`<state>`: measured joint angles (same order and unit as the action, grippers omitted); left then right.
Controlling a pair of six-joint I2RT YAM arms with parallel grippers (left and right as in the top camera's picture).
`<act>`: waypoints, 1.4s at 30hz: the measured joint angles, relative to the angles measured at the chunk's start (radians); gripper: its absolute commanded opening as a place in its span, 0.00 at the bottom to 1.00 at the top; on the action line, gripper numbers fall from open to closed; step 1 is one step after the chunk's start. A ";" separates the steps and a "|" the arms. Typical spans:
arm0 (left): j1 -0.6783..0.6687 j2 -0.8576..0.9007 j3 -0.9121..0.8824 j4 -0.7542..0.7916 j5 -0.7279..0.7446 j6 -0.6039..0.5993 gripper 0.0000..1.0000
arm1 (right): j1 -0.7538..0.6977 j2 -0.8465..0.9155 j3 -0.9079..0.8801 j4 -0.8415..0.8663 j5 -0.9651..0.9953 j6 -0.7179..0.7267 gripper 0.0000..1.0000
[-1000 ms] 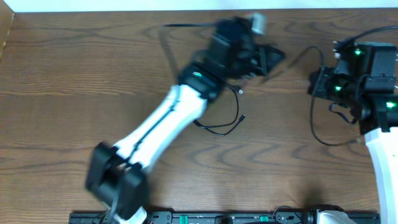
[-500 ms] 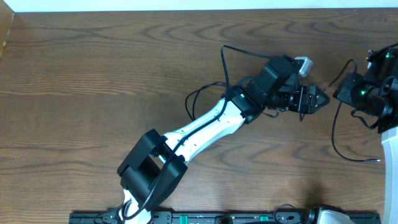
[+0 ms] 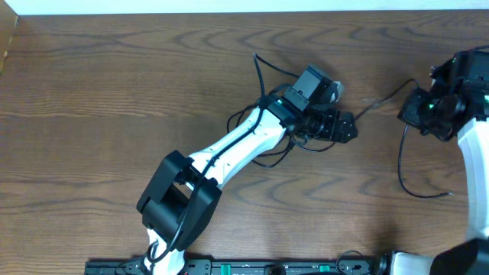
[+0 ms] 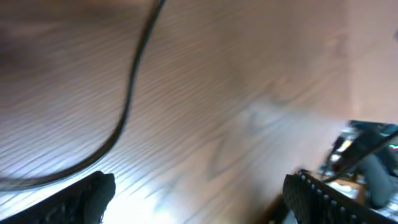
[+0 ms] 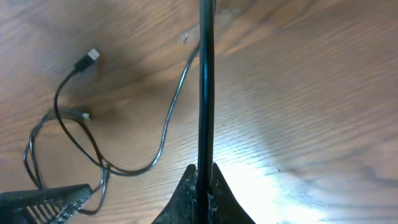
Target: Untangle cables
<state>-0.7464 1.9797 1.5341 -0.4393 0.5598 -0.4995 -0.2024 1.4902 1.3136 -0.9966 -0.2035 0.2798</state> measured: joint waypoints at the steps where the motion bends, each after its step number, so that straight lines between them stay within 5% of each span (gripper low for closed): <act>1: 0.003 0.000 0.000 -0.024 -0.023 0.008 0.92 | 0.000 0.007 0.000 0.000 -0.011 -0.005 0.01; 10: 0.061 -0.039 0.000 -0.115 -0.296 0.056 0.92 | 0.041 0.013 0.000 0.018 -0.098 -0.099 0.01; 15: 0.175 -0.233 0.000 -0.161 -0.353 0.060 0.92 | 0.152 0.041 0.000 0.074 -0.119 -0.133 0.01; 24: 0.402 -0.528 0.004 -0.298 -0.383 0.060 0.93 | 0.410 0.145 0.000 0.230 -0.018 -0.100 0.01; 42: 0.464 -0.545 0.004 -0.358 -0.383 0.083 0.93 | 0.691 0.510 0.000 0.486 0.137 -0.092 0.15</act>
<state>-0.2821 1.4345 1.5383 -0.7971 0.1768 -0.4164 0.4889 2.0003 1.3132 -0.5106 -0.0662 0.1875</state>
